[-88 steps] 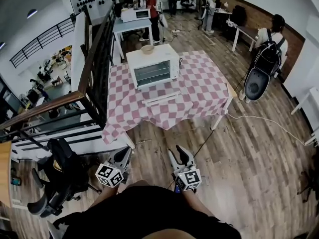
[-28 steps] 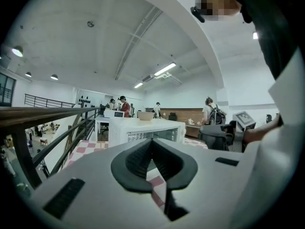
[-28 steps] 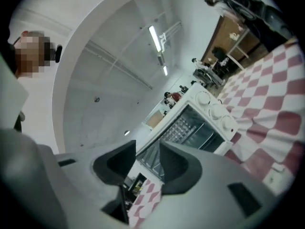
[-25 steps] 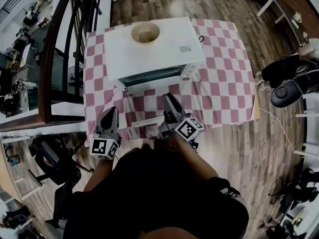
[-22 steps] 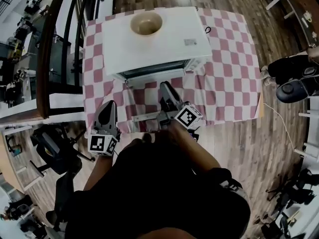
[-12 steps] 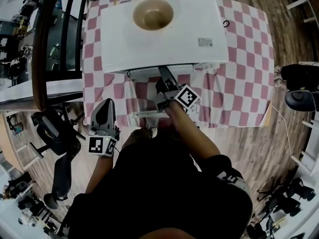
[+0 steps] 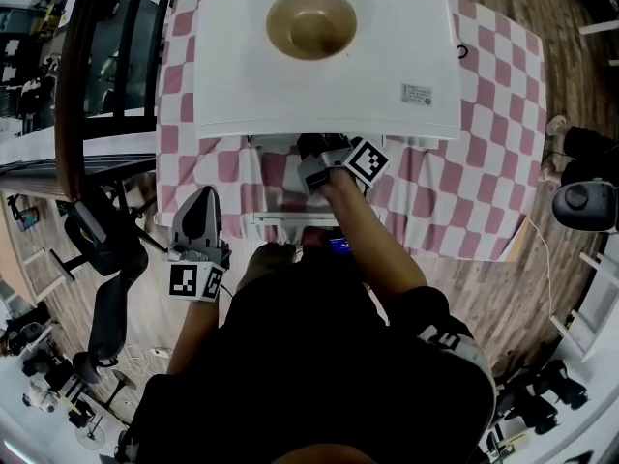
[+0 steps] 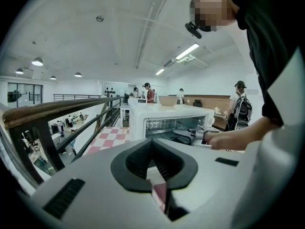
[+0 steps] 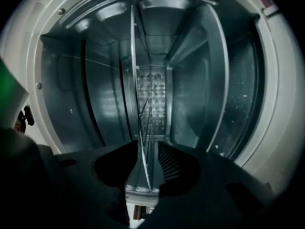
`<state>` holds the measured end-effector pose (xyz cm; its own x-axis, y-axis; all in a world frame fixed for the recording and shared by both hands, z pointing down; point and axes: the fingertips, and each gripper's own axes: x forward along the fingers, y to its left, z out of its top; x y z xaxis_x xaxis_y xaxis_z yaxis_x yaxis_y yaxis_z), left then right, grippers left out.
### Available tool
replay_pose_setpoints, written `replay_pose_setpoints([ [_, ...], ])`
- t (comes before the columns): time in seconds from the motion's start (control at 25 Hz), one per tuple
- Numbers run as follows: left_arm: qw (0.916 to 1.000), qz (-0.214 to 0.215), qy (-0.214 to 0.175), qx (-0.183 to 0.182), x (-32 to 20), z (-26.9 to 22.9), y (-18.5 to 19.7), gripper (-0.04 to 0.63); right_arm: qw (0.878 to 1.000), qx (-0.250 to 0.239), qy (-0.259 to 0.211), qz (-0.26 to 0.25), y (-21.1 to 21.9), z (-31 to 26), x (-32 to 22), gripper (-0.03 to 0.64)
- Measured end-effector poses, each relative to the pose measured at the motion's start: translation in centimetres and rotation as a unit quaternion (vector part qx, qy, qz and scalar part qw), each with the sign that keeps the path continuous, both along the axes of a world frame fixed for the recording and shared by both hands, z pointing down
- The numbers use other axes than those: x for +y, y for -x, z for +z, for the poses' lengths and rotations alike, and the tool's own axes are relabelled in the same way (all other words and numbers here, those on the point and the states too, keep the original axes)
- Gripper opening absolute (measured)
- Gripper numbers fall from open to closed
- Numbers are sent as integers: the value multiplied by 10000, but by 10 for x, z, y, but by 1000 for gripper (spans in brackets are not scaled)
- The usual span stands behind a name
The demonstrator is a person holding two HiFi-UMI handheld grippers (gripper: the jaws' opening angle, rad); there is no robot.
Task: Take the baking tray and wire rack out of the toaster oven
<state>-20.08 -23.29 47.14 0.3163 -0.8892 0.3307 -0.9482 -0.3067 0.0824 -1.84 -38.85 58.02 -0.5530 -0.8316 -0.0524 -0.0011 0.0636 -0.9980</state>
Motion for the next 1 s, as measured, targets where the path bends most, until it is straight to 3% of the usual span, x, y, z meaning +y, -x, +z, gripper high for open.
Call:
replay_pose_setpoints([
  [0.2, 9994, -319, 67, -64, 9, 2, 9, -6, 9997, 91, -59, -220, 8, 1, -10, 88],
  [0.28, 9990, -435, 92, -87, 15, 4, 10, -6, 9990, 347, 30, -268, 6, 11, -9, 22],
  [0.44, 9977, -660, 127, -77, 31, 5, 10, -6, 9923, 1115, 387, -365, -6, 35, -2, 8],
  [0.64, 9972, -738, 107, -30, 46, 4, 8, -6, 9994, -23, -113, -340, 11, -4, -6, 3],
  [0.84, 9979, -643, -20, 44, 53, -1, 7, -6, 9993, -167, 13, -320, 13, -8, 20, 3],
  [1.0, 9983, -552, -164, 113, 64, -9, 9, -6, 9995, -18, 34, -299, 12, -4, 47, 2],
])
